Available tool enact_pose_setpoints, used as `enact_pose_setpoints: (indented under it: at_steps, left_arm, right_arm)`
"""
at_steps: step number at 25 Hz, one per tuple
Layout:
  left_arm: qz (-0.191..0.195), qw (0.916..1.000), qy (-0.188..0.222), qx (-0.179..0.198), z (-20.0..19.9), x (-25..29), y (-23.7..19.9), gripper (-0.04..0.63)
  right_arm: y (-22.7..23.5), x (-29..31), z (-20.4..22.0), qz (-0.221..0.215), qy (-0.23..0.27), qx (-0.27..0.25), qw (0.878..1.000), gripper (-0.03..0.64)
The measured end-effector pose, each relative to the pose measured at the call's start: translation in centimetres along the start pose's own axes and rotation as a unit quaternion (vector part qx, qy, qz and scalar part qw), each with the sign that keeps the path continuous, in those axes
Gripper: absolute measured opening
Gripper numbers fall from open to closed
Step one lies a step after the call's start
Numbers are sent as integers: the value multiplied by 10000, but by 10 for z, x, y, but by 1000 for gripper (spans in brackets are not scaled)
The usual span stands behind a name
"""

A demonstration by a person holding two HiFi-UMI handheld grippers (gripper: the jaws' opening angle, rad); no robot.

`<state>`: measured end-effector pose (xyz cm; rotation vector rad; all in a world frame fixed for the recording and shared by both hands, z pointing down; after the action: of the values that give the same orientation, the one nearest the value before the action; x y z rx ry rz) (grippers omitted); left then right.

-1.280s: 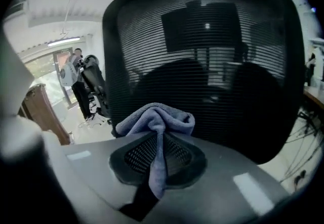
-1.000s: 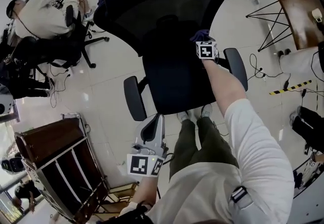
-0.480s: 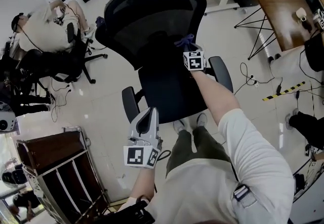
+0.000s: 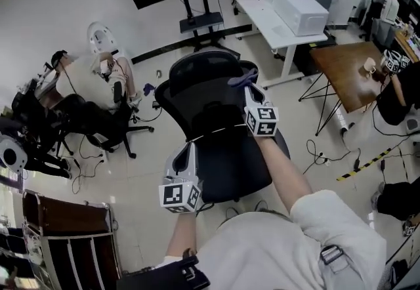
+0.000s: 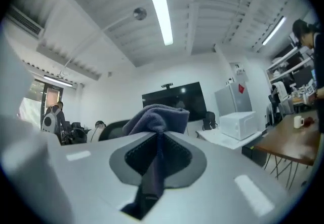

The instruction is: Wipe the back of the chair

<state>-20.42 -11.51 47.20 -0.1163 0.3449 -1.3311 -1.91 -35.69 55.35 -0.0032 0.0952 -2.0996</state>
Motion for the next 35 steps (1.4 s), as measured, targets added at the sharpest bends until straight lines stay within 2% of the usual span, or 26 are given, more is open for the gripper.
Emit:
enact_pose_setpoints:
  at_steps: [3, 6, 10, 14, 18, 23, 28, 32, 35]
  left_arm:
    - [162, 9996, 100, 204, 3, -49, 9, 127]
    - [180, 9993, 208, 257, 6, -79, 14, 127]
    - [237, 9981, 432, 382, 21, -109, 29, 127]
    - [252, 9985, 388, 278, 33, -116, 38, 127]
    - [308, 9989, 268, 233, 42, -131, 25, 127]
    - [342, 9990, 95, 283, 34, -141, 10, 127]
    - [323, 9987, 118, 375, 36, -184, 55, 127]
    - [363, 9978, 308, 464, 24, -243, 102, 127]
    - [336, 9977, 398, 442, 32, -295, 150, 127]
  right_arm:
    - [-46, -131, -53, -46, 743, -79, 9972, 32]
    - [-75, -219, -102, -138, 1701, -551, 9838, 32]
    - [-93, -296, -115, -264, 2255, -683, 9715, 32]
    - [-97, -314, -109, -409, 2322, -672, 9695, 34]
    - [-117, -319, -92, -434, 2132, -601, 9742, 34]
    - [-143, -320, -93, -495, 2094, -658, 9744, 34]
    - [-135, -379, -94, -617, 2148, -667, 9724, 34]
    - [-139, -459, -108, -604, 2348, -719, 9675, 34]
    - [-138, -530, -104, -625, 2381, -725, 9665, 34]
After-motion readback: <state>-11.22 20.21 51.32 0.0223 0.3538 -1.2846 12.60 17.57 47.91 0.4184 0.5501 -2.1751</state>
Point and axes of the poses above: the fingertips, and each gripper's own axes: x forward along the fingers, y to its right, z out of its underside, the point moved 3 cm from there along -x, backward along the fingers, and after that the axes turned 15 degrees about -x, right-handed, at the moved point
